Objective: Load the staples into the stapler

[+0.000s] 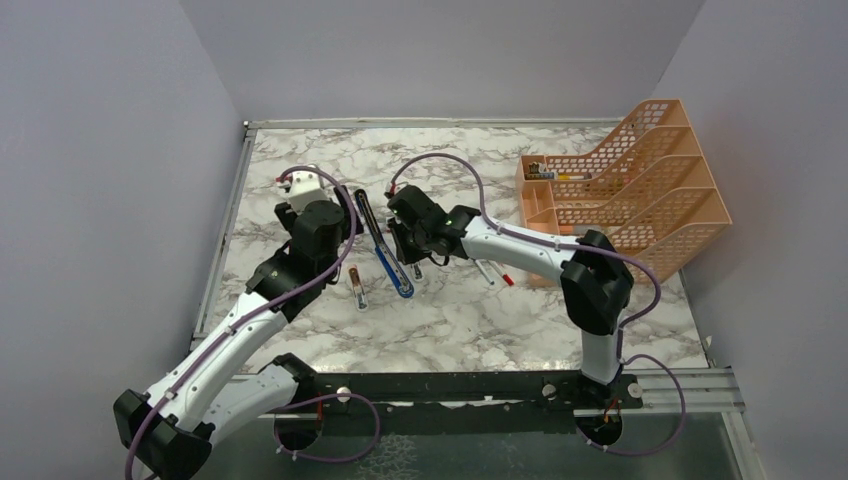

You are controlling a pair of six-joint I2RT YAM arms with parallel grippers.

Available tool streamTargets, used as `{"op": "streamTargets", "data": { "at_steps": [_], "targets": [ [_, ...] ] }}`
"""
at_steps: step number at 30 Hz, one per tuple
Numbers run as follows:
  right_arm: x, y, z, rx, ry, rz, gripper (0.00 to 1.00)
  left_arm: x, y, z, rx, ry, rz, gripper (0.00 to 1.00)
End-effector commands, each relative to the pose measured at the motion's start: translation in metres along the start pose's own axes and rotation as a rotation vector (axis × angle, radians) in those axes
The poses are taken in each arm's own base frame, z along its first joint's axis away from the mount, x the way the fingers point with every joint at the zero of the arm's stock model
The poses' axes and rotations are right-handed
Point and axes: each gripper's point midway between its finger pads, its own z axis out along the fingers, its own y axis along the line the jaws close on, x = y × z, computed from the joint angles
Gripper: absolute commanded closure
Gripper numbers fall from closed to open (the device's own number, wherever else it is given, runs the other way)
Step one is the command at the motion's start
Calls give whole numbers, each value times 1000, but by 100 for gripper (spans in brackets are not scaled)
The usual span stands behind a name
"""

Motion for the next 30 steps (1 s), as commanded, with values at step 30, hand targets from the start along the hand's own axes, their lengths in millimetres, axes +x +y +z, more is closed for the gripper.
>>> {"op": "streamTargets", "data": {
  "at_steps": [30],
  "targets": [
    [8,9,54,6,57,-80,77,-15,41,-15,-143,-113,-119,20]
  ]
}}
